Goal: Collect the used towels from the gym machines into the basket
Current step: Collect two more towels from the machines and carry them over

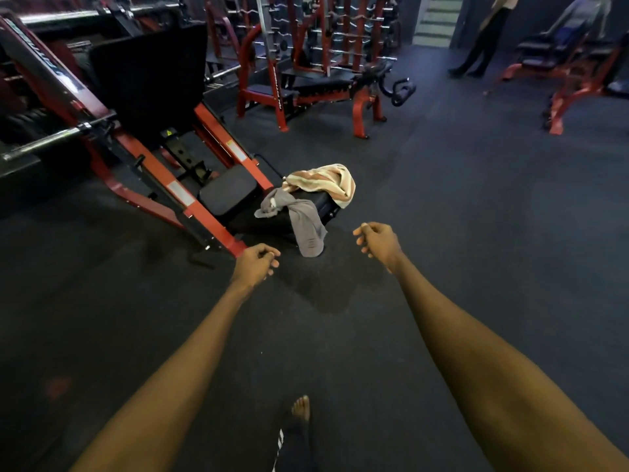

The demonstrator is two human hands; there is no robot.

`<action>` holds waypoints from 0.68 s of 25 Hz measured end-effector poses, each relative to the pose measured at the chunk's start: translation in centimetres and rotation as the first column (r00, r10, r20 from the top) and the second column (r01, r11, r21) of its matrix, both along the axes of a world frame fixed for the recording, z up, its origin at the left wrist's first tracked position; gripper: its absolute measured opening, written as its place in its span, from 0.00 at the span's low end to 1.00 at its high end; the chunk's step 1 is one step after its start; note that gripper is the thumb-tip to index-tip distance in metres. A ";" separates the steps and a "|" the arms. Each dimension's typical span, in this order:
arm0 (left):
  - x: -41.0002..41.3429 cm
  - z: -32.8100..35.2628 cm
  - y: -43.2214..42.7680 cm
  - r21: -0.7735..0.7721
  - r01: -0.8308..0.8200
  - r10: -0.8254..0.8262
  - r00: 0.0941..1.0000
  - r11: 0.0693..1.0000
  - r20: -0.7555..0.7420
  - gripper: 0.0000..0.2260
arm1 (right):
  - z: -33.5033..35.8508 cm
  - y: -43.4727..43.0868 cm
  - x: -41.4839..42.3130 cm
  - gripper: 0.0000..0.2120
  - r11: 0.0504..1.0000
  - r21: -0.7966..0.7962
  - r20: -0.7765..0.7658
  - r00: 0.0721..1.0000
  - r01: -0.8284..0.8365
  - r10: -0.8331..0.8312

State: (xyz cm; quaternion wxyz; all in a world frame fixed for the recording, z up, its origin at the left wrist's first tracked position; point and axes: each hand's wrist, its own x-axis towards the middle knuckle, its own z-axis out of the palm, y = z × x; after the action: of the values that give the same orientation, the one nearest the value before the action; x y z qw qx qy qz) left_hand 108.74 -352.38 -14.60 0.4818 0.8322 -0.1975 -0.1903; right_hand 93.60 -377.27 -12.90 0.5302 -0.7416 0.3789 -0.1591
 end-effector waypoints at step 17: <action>31.3 -3.7 -21.6 0.104 -0.006 0.014 0.997 0.995 -0.071 0.10 | -3.2 -21.1 31.4 0.16 0.998 0.038 -0.117 0.992 -0.042 0.047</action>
State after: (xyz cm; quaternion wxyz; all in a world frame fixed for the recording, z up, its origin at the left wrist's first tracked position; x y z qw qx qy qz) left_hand 140.01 -374.01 -18.30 0.4458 0.8497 -0.1658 -0.2276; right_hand 125.04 -398.40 -16.08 0.5237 -0.7483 0.3956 -0.0965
